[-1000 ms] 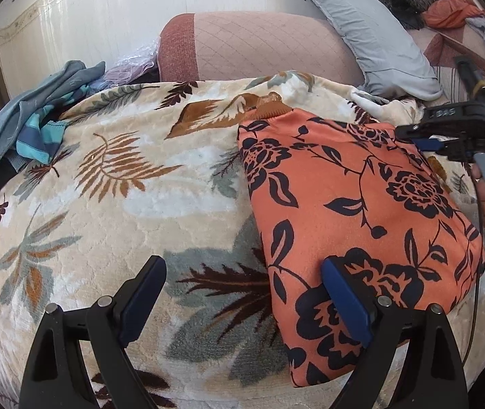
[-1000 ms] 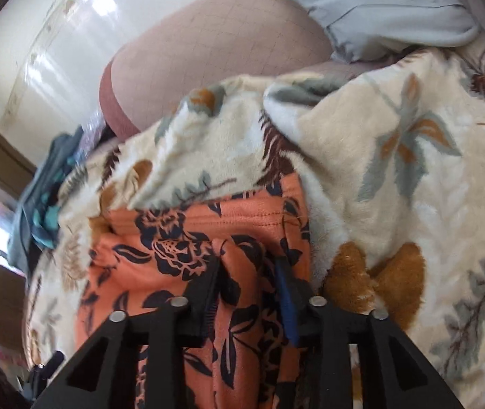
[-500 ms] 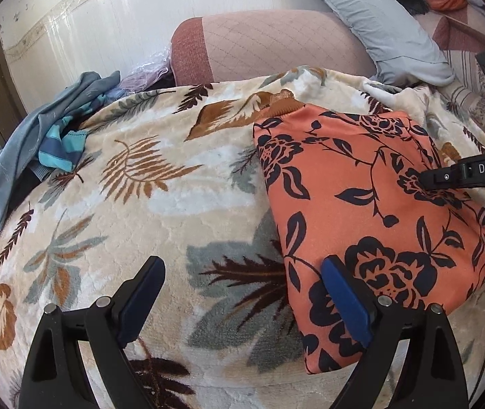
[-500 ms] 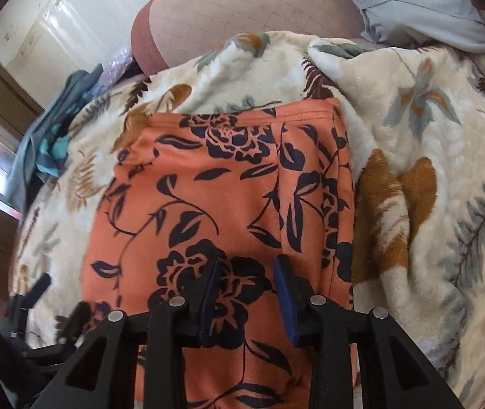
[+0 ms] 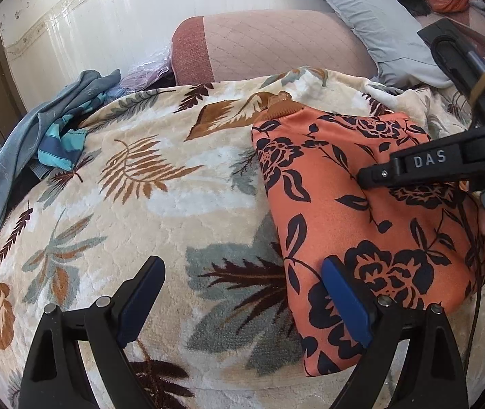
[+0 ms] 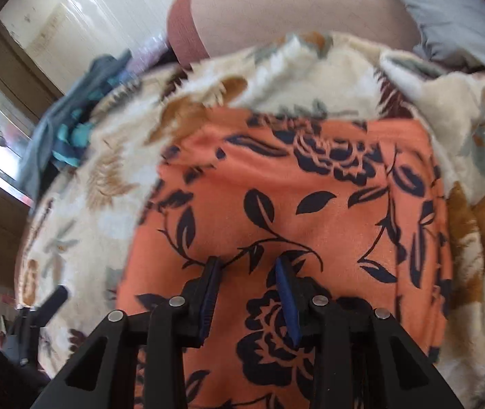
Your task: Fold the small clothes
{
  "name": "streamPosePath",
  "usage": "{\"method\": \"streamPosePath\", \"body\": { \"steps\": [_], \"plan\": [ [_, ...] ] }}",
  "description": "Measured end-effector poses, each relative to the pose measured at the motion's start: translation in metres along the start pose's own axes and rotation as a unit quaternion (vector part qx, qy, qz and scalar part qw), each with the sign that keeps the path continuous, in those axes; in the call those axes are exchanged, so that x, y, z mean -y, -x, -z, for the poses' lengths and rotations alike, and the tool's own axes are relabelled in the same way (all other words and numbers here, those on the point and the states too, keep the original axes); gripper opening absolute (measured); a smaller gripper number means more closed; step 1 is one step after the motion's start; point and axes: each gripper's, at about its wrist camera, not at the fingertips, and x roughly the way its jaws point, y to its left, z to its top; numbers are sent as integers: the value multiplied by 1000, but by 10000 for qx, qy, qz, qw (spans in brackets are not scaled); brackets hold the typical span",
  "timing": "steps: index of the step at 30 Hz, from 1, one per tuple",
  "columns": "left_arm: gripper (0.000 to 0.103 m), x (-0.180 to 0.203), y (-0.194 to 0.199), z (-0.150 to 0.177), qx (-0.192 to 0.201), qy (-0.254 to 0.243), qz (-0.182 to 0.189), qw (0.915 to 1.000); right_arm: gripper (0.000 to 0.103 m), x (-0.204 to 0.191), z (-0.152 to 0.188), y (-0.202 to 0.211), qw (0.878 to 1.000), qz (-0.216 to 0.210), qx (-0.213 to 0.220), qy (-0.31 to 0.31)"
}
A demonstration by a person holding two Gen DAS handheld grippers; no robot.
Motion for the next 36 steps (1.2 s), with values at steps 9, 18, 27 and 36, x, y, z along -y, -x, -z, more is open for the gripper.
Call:
{"method": "streamPosePath", "body": {
  "steps": [9,18,27,36],
  "plan": [
    [93,-5,3,-6,40,234,149,9996,37,21,0,33,9981,-525,103,-303],
    [94,-27,4,-28,358,770,939,9920,71,87,14,99,9912,-504,921,-803],
    [94,-29,-45,-36,-521,1139,2302,9651,71,144,25,81,9833,-1138,376,-1369],
    [94,-27,-79,-36,-1124,1461,3141,9313,73,147,31,39,9773,-1622,-181,-1350]
  ]
}}
